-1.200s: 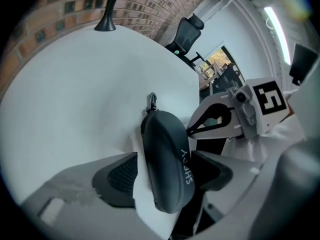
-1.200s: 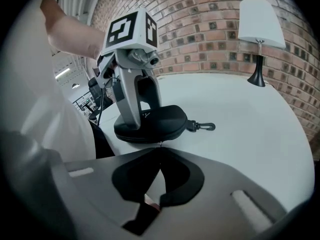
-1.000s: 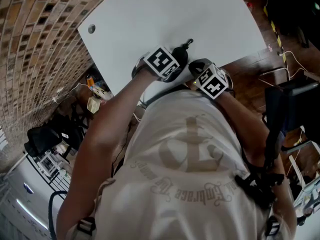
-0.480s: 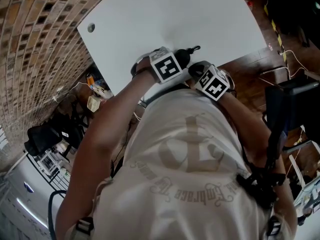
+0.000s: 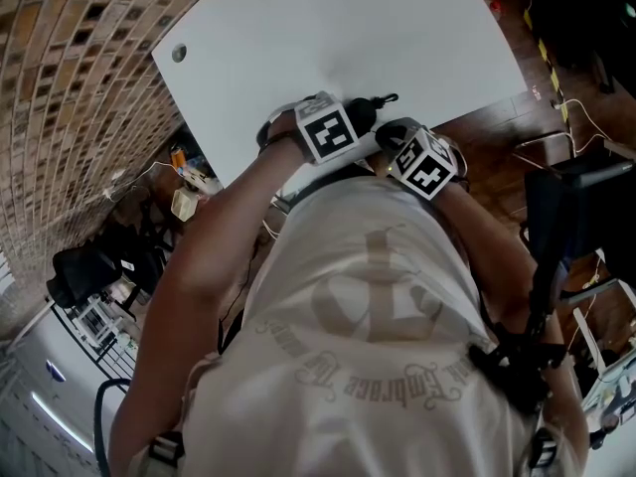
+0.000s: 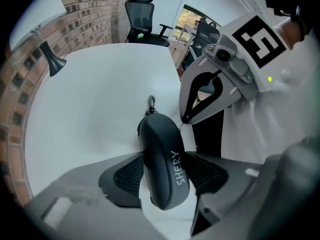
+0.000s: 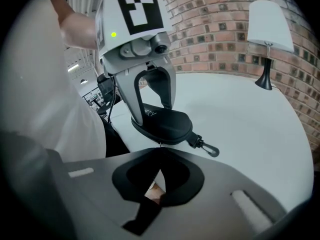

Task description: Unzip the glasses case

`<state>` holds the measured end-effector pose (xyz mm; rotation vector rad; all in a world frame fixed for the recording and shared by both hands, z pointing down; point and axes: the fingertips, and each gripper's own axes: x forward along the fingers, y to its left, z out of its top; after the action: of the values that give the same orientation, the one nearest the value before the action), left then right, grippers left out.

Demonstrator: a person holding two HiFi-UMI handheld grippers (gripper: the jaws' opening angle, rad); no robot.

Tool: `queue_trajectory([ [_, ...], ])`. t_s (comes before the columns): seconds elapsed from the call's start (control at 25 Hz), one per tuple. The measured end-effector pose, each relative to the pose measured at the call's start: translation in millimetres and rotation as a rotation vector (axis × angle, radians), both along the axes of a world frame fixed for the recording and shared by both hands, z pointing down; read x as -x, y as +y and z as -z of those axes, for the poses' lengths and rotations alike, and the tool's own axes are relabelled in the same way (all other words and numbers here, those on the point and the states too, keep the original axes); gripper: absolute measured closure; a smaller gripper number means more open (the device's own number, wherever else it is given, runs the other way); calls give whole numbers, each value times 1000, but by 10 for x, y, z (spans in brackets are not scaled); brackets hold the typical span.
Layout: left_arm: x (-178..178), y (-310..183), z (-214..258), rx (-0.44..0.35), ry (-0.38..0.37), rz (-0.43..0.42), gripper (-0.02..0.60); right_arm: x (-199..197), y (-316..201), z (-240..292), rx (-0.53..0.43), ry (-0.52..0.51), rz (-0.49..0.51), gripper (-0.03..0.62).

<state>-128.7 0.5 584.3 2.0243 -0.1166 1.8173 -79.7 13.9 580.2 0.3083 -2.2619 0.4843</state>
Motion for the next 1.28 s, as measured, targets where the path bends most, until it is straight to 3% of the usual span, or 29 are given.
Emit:
queue_trajectory([
  [0.4,-48,65,-9,11,-13,-106,308,-148,-35,-9,-17,3,-12,586],
  [1.28,-57,56,-35,-9,-1,-102,307,-210,-170,0,-76,-2,30,586],
])
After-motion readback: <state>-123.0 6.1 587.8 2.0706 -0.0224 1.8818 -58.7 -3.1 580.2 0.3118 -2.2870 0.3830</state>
